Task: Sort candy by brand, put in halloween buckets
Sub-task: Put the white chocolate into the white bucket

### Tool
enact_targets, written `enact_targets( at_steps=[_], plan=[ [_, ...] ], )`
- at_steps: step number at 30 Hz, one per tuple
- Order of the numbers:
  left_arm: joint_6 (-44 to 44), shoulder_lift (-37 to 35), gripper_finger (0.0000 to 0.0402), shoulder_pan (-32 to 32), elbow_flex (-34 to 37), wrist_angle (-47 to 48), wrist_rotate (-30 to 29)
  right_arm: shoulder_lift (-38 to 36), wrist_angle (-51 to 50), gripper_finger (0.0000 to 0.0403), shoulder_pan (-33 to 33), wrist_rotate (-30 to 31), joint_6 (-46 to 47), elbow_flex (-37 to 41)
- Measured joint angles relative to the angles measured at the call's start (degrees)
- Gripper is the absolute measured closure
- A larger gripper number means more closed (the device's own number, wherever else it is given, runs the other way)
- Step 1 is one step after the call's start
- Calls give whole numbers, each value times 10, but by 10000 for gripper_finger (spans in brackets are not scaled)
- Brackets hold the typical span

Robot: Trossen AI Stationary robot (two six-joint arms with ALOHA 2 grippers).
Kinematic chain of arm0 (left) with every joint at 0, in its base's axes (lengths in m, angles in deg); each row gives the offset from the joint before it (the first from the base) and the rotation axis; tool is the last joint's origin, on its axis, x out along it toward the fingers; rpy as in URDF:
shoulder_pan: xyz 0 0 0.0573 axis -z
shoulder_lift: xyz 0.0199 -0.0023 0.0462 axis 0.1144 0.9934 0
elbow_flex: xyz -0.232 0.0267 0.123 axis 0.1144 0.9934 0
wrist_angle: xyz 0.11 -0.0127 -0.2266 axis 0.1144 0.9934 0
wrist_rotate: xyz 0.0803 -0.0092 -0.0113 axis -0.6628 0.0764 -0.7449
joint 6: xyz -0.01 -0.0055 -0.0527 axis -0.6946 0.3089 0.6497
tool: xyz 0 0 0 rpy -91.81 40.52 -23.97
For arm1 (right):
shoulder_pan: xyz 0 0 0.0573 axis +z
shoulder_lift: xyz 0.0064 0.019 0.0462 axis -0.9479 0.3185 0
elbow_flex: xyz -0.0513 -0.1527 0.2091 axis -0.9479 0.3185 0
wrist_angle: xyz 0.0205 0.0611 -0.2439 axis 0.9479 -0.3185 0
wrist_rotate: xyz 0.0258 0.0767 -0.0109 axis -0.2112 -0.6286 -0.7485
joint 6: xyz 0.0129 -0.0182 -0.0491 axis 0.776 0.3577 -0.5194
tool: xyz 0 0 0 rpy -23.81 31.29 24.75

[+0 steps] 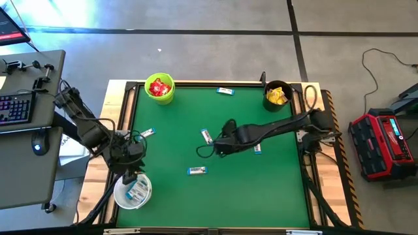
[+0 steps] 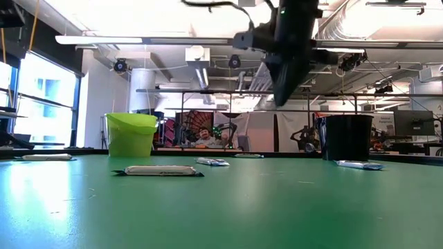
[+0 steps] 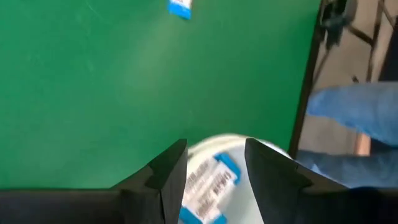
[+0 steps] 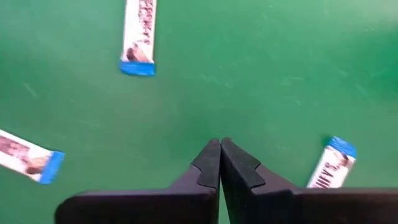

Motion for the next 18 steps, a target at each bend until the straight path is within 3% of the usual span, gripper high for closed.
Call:
enact_targets(
  at_steps=[8, 18],
  plan=[
    [-22, 2, 247, -26, 0, -32, -34, -144, 184, 403, -21, -16, -27, 200],
    [10, 3, 247, -71, 0, -73, -112, -313, 198, 401, -24, -41, 10, 396]
  ],
)
